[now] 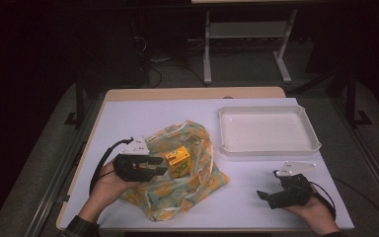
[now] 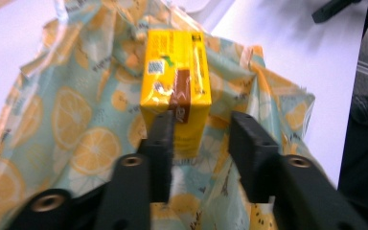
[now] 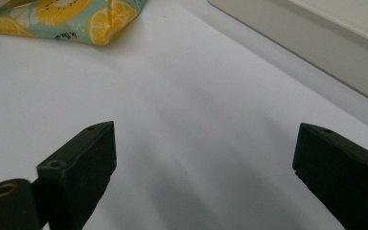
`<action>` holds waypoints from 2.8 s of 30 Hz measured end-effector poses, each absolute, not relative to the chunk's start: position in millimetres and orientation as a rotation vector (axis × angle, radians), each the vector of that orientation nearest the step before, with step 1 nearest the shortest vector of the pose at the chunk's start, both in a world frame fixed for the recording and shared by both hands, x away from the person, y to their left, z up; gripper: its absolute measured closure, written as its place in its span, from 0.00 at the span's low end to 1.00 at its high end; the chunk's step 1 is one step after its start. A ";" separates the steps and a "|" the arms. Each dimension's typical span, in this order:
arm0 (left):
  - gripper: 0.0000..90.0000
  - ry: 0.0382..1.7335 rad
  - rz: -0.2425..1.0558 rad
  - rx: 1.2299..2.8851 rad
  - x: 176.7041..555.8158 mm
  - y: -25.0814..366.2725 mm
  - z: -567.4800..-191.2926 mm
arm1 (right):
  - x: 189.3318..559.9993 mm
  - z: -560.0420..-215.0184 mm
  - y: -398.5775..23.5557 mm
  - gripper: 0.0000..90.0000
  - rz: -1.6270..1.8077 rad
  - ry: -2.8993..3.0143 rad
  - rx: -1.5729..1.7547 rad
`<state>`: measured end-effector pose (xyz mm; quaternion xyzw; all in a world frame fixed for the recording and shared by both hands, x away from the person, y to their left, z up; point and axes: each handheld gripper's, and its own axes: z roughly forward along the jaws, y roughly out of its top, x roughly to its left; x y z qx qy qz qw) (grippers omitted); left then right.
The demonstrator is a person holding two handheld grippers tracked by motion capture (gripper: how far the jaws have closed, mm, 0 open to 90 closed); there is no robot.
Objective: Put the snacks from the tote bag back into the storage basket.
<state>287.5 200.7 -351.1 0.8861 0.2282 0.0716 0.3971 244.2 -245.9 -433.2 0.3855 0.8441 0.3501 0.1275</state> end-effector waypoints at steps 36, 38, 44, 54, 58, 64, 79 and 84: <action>0.28 0.586 0.166 2.367 326.5 152.4 -352.6 | 245.7 -433.9 -247.1 0.08 1.022 2.458 1.123; 0.29 0.584 0.163 2.376 327.6 149.7 -353.8 | 245.6 -433.8 -247.2 0.08 1.025 2.457 1.125; 0.29 0.583 0.166 2.426 331.3 143.0 -357.7 | 245.9 -434.1 -247.7 0.08 1.026 2.457 1.117; 0.35 0.592 0.158 2.506 334.1 134.4 -367.4 | 246.0 -434.1 -248.1 0.08 1.023 2.457 1.116; 0.40 0.584 0.175 2.529 334.1 132.4 -370.1 | 246.0 -434.2 -248.3 0.08 1.024 2.458 1.116; 0.54 0.571 0.187 2.551 333.6 131.3 -371.9 | 245.9 -434.0 -248.4 0.08 1.024 2.458 1.115; 0.59 0.589 0.193 2.530 332.6 131.9 -373.0 | 245.3 -434.0 -248.9 0.08 1.026 2.460 1.116; 0.60 0.595 0.206 2.519 332.6 132.6 -372.2 | 244.4 -433.7 -248.4 0.08 1.031 2.455 1.125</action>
